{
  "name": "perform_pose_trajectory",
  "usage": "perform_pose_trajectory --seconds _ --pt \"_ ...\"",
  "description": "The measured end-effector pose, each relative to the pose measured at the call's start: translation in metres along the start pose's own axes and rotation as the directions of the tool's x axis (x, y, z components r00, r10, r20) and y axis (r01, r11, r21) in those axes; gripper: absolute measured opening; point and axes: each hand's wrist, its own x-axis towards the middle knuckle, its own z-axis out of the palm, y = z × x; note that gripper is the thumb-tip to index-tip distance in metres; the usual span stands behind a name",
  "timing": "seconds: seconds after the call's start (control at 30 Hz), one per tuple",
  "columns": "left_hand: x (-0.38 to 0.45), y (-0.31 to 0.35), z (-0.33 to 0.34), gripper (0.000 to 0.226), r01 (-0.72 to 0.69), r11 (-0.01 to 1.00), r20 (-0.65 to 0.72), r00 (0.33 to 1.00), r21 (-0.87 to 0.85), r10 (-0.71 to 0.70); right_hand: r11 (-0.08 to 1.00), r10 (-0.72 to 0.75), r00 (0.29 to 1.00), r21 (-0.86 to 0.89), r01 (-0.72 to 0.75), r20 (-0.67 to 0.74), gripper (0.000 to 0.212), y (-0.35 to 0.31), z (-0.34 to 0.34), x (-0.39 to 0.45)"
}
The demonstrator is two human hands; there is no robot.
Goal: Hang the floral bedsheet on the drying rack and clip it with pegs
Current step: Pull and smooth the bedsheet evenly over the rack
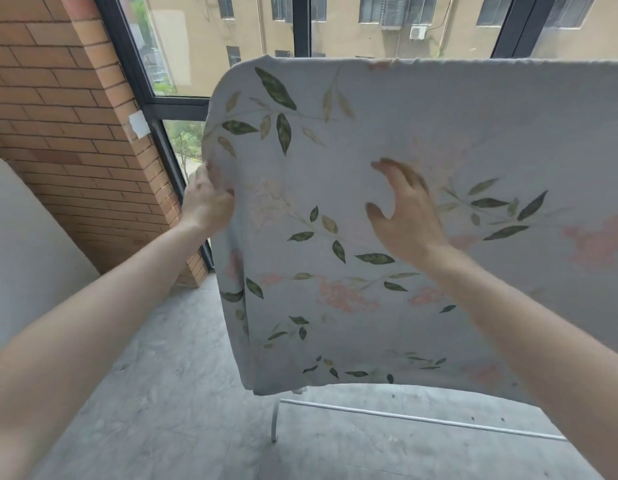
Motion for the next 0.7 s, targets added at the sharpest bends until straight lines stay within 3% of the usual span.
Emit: perform_pose_trajectory --seconds 0.13,0.3,0.43,0.7 --pt "-0.068 -0.018 0.035 0.061 -0.111 0.993 0.192 0.976 0.027 0.104 0.965 0.227 0.941 0.075 -0.253 0.251 0.055 0.045 0.032 -0.092" --pt "-0.133 -0.013 0.081 0.041 -0.297 0.952 0.429 0.872 0.078 0.237 0.876 0.43 0.824 0.052 -0.48 0.369 0.055 0.093 0.041 -0.18" --pt "-0.16 0.011 0.114 0.038 -0.38 0.925 0.574 0.763 0.028 0.296 0.831 0.502 0.777 0.038 -0.556 0.38 0.054 0.118 0.019 -0.205" --pt "-0.201 0.119 0.178 0.038 -0.533 0.845 0.6 0.662 -0.045 0.449 0.808 0.557 0.777 0.023 -0.588 0.292 0.053 0.165 -0.071 -0.239"
